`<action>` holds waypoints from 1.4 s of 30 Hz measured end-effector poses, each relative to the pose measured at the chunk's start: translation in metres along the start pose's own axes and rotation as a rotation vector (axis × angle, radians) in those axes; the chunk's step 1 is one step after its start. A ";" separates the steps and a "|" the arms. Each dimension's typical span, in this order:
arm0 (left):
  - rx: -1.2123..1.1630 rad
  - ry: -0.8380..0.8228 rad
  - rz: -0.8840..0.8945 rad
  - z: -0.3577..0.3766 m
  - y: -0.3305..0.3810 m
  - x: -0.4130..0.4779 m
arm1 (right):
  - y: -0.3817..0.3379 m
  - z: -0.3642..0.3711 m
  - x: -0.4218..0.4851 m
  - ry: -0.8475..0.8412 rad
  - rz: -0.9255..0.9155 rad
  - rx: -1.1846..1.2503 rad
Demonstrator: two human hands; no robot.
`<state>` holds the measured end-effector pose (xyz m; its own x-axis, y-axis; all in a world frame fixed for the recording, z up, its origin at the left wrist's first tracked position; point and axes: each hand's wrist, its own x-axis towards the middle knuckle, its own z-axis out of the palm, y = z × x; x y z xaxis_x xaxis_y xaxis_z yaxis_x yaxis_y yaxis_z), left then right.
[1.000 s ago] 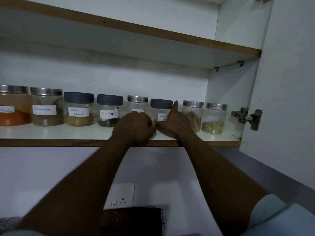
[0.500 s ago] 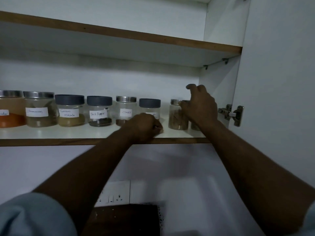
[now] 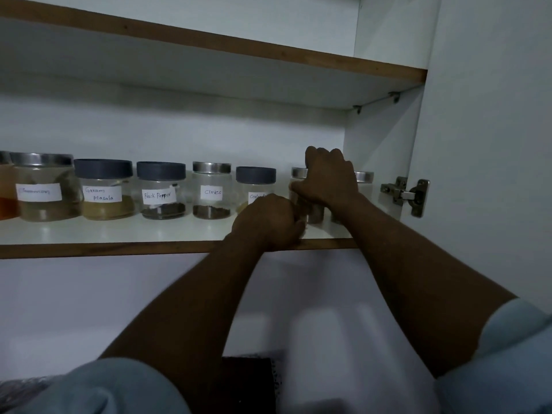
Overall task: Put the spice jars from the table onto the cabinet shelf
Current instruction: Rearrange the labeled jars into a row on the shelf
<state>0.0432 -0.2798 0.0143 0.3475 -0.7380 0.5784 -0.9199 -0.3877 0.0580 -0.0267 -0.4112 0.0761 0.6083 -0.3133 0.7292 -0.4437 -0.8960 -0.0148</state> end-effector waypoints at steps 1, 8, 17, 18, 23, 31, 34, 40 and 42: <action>-0.002 0.004 -0.016 0.000 0.000 0.001 | -0.001 -0.003 0.001 -0.040 0.006 0.061; -0.020 -0.003 -0.068 0.003 -0.005 0.001 | -0.003 0.001 0.014 -0.101 0.002 0.084; -0.047 0.029 -0.022 0.002 0.001 0.001 | -0.007 -0.002 0.019 -0.151 -0.055 0.098; -0.059 0.031 -0.036 0.003 0.000 0.000 | -0.006 -0.003 0.020 -0.163 -0.049 0.131; -0.067 0.022 -0.007 0.004 -0.007 0.000 | -0.016 0.005 0.023 -0.084 -0.024 0.140; -0.052 0.038 -0.022 0.004 -0.007 -0.003 | -0.008 -0.014 0.031 -0.216 -0.064 0.289; -0.057 0.037 -0.034 0.005 -0.007 -0.002 | -0.009 -0.012 0.031 -0.211 -0.064 0.266; -0.046 0.058 -0.033 0.005 -0.007 -0.002 | -0.014 0.000 0.034 -0.177 -0.083 -0.095; -0.049 0.036 -0.037 0.004 -0.005 -0.002 | -0.014 -0.004 0.035 -0.224 -0.073 -0.042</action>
<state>0.0475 -0.2782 0.0095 0.3754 -0.7028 0.6043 -0.9147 -0.3862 0.1191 -0.0017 -0.4085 0.1043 0.7686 -0.3144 0.5572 -0.4173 -0.9065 0.0642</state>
